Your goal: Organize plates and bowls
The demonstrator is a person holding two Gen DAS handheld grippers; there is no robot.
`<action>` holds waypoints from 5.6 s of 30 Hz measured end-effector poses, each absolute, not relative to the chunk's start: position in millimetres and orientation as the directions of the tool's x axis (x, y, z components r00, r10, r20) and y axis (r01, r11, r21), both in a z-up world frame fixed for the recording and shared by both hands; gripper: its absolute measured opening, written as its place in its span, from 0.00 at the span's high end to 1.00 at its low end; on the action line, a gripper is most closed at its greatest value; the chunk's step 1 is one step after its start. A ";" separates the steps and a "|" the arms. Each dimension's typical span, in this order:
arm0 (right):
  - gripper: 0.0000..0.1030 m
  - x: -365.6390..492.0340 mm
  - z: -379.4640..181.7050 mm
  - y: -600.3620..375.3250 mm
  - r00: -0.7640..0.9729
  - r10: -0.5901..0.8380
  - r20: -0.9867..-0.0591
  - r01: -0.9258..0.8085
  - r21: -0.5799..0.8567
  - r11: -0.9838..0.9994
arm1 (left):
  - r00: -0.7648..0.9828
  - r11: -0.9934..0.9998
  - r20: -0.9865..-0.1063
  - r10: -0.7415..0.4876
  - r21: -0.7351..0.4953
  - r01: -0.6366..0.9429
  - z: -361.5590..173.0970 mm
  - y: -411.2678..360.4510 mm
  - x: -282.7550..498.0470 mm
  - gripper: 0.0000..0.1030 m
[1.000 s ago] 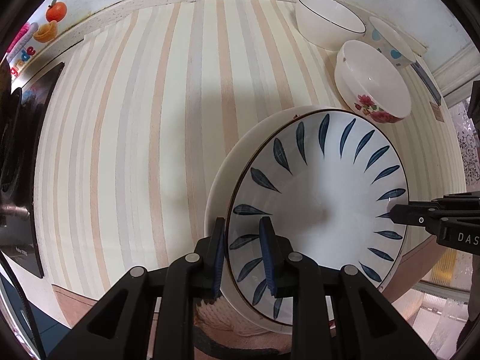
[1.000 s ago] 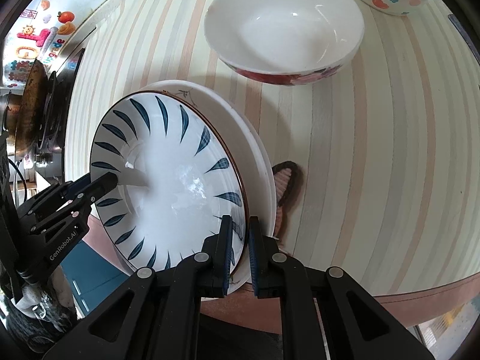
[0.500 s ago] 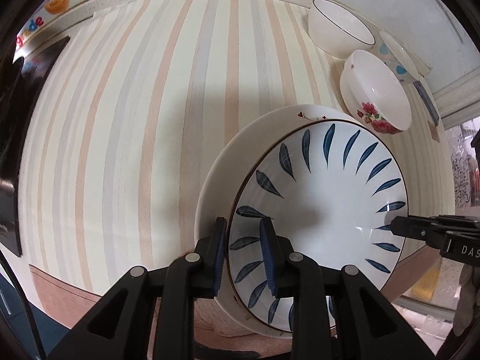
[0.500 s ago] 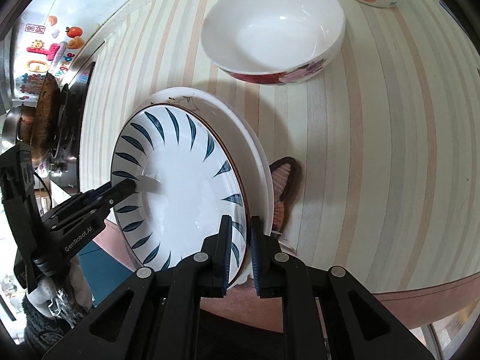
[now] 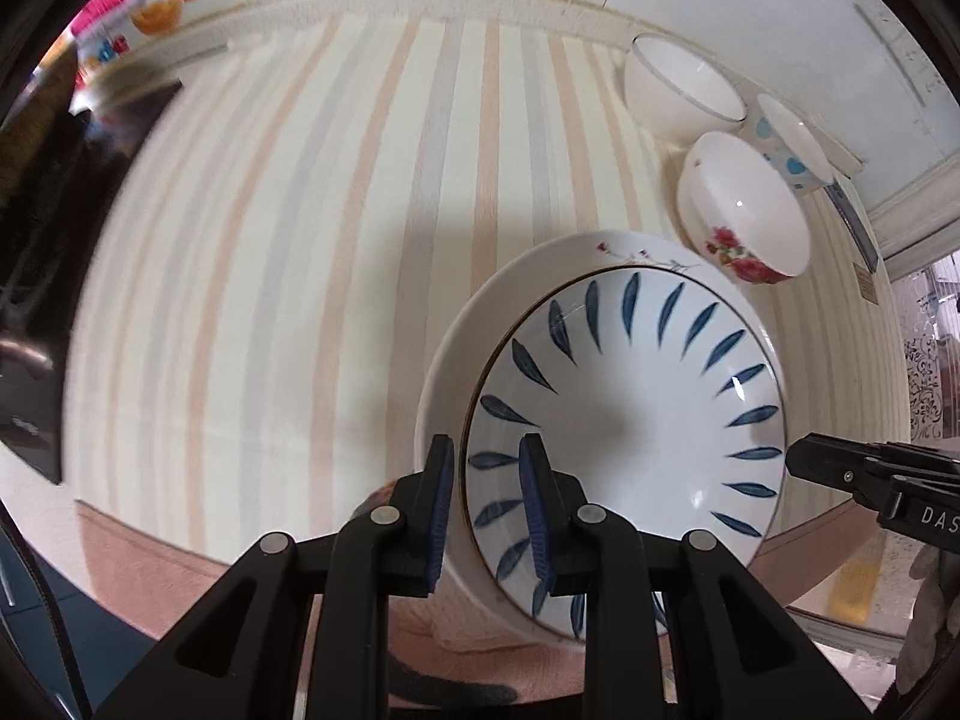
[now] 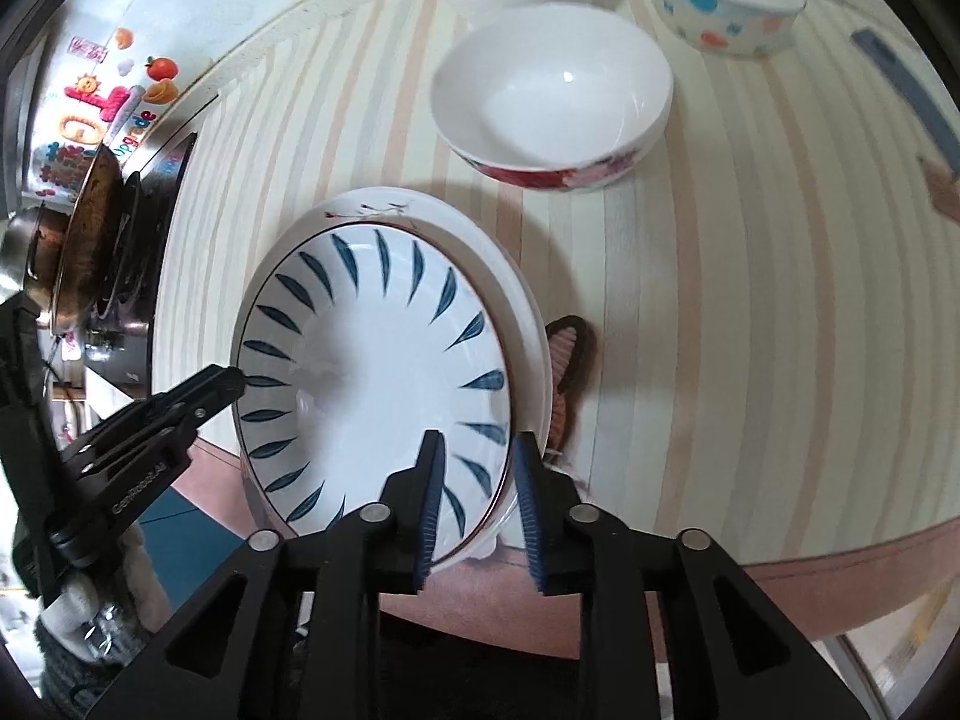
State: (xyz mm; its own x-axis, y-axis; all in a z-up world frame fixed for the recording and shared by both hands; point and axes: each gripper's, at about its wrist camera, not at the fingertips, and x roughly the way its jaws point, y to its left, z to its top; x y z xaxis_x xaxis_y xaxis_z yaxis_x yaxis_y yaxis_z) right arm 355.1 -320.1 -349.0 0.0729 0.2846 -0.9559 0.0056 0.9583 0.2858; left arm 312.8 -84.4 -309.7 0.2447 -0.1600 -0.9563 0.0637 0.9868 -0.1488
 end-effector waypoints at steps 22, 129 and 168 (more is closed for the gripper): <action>0.14 165.6 -155.6 -269.5 0.473 0.149 -0.869 -0.044 0.145 0.988 | 0.576 0.985 -0.801 -0.164 -0.103 0.138 -132.4 -68.4 155.3 0.40; 0.79 332.6 -383.0 -545.7 0.117 0.349 -0.930 0.239 0.367 0.899 | 0.157 0.915 -0.966 -0.203 -0.131 0.381 -320.8 -367.2 333.4 0.82; 0.85 678.7 -387.5 -398.2 -0.004 0.322 -0.947 -0.210 0.315 0.925 | 0.240 0.961 -0.948 -0.207 -0.243 -0.131 -324.9 -219.2 559.4 0.83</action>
